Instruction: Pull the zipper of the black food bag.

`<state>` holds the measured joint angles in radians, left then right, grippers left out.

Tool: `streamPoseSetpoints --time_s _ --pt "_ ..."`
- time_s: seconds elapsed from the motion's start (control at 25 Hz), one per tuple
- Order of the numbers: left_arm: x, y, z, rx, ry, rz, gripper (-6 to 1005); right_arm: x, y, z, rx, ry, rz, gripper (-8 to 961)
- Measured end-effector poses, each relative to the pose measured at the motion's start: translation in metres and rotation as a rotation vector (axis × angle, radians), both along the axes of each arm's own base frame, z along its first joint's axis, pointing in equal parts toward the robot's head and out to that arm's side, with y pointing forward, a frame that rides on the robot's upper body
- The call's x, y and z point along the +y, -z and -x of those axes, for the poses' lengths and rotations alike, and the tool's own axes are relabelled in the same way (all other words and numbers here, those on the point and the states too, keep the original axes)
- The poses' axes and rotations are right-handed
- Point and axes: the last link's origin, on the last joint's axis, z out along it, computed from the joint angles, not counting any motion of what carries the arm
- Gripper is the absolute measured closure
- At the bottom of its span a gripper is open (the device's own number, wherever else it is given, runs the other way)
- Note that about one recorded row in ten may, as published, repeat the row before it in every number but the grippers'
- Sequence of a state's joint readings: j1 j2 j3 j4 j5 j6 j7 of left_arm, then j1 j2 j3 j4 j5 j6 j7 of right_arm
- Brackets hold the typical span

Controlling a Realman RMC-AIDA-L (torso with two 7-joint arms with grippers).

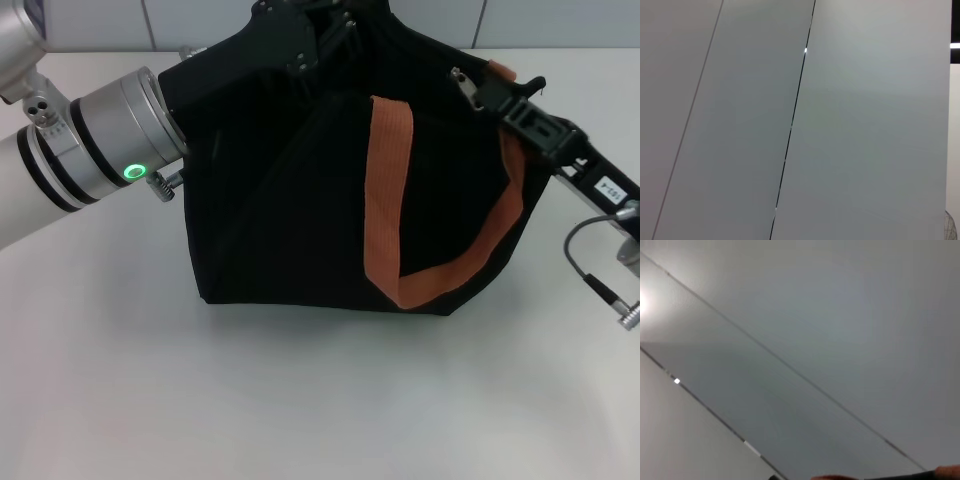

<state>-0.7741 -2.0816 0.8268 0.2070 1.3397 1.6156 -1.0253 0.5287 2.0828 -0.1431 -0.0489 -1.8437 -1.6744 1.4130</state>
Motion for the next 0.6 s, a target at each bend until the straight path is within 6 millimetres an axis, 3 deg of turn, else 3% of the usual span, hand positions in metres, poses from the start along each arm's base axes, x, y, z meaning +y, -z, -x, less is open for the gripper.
streamPoseSetpoints --time_s 0.6 --pt "0.000 0.000 0.000 -0.001 0.003 0.000 918 -0.014 -0.016 -0.032 -0.010 0.113 -0.069 953"
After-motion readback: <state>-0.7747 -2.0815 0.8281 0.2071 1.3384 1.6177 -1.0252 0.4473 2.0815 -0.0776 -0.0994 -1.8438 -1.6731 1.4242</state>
